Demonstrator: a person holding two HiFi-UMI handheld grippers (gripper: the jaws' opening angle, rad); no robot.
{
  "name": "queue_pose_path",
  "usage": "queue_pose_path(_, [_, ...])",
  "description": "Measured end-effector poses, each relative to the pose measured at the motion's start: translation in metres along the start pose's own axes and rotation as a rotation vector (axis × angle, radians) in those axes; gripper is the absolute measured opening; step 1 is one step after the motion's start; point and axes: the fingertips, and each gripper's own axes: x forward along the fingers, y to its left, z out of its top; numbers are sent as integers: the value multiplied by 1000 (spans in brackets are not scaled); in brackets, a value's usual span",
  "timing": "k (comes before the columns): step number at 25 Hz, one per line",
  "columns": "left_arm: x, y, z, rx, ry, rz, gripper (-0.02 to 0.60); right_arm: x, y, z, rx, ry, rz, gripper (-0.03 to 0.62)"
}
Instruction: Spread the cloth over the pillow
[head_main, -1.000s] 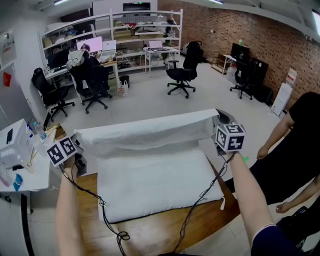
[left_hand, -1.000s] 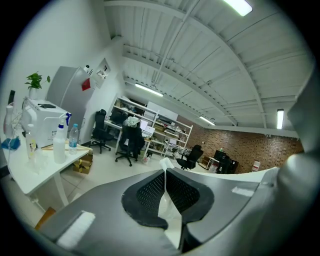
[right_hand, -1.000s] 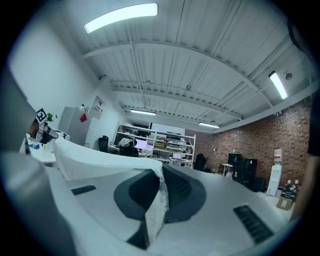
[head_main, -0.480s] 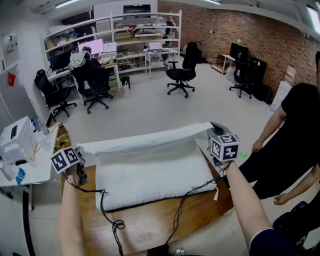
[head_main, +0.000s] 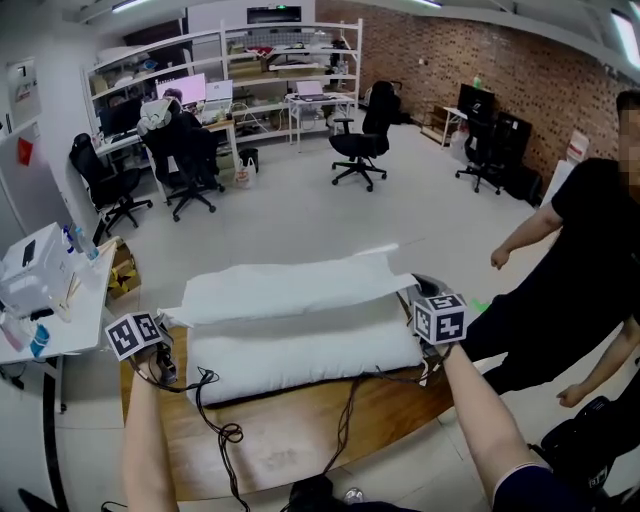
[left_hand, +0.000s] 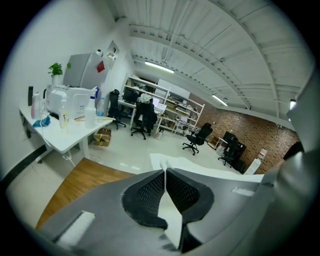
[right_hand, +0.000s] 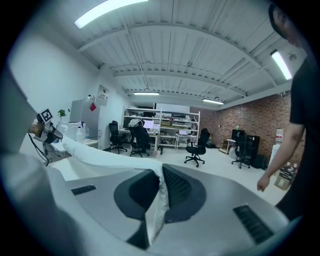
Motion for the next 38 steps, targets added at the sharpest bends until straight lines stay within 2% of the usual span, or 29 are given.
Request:
queue_pose_path(6, [-4,11,-36,-28,53,0,18,-13,5,-40,18,61,-3,8])
queue_pose_path(23, [-21,30,-91,-29,129,22,18,-32,15,-128,31,171,-8,7])
queue_pose_path(28, [-25,35,-99,-38,133,31,18,-37,22,-152,4,211,-13,10])
queue_pose_path(30, [-26,36,-100,-42,126,35,18,-40,26,-161,-3,227,-14,32])
queue_pose_path(38, [-42,32,-94,-20,60,50,20,-56,34,-180,6,249,-5,48])
